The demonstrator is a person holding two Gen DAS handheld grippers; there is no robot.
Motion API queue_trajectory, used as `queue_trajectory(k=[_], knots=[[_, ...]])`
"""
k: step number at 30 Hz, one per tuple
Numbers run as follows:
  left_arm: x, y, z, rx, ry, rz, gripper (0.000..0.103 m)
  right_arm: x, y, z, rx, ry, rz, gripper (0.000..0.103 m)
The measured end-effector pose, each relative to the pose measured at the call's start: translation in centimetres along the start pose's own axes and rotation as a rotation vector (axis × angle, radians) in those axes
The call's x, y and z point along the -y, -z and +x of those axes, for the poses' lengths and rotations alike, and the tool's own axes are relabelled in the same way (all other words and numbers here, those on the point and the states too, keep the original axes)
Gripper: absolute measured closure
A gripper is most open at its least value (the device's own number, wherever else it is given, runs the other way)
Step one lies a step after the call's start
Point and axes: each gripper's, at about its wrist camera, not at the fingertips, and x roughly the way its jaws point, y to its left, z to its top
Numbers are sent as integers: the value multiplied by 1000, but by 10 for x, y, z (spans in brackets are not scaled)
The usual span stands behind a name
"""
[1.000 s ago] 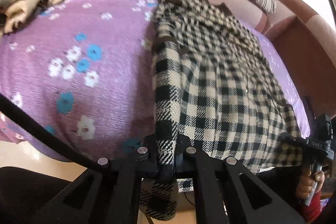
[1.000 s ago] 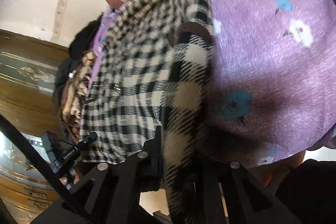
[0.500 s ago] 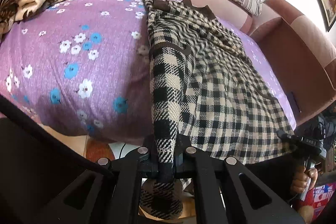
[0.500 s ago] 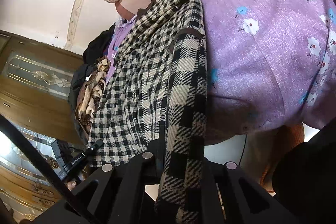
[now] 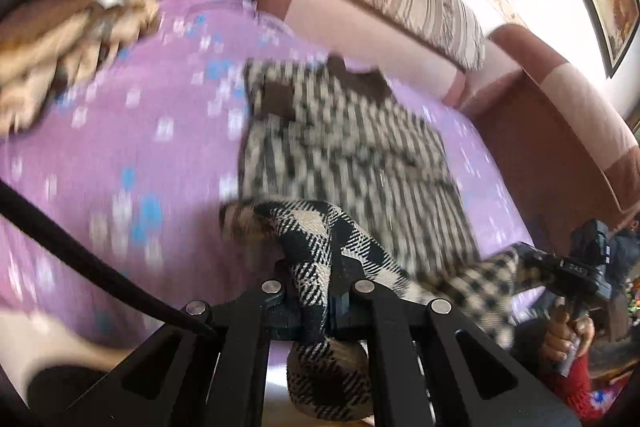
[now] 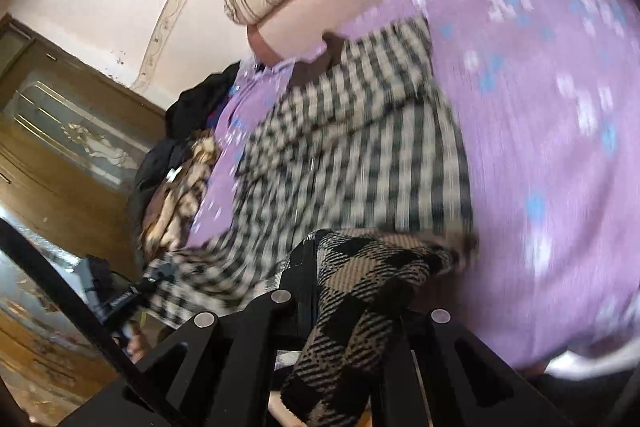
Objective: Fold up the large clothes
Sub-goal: 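Lift the hem with both grippers and fold it toward the collar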
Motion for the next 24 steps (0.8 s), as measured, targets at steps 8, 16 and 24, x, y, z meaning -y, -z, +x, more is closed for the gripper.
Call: queue_trajectory(k=[8, 16, 24], knots=[[-18, -98, 84, 16, -95, -69, 97, 2, -106, 47, 92, 88, 3, 98], [-33, -149, 161, -22, -141, -82, 97, 27, -165, 108, 66, 152, 21, 98], [-36, -187, 194, 11, -65, -130, 96, 69, -202, 141, 61, 111, 146, 98]])
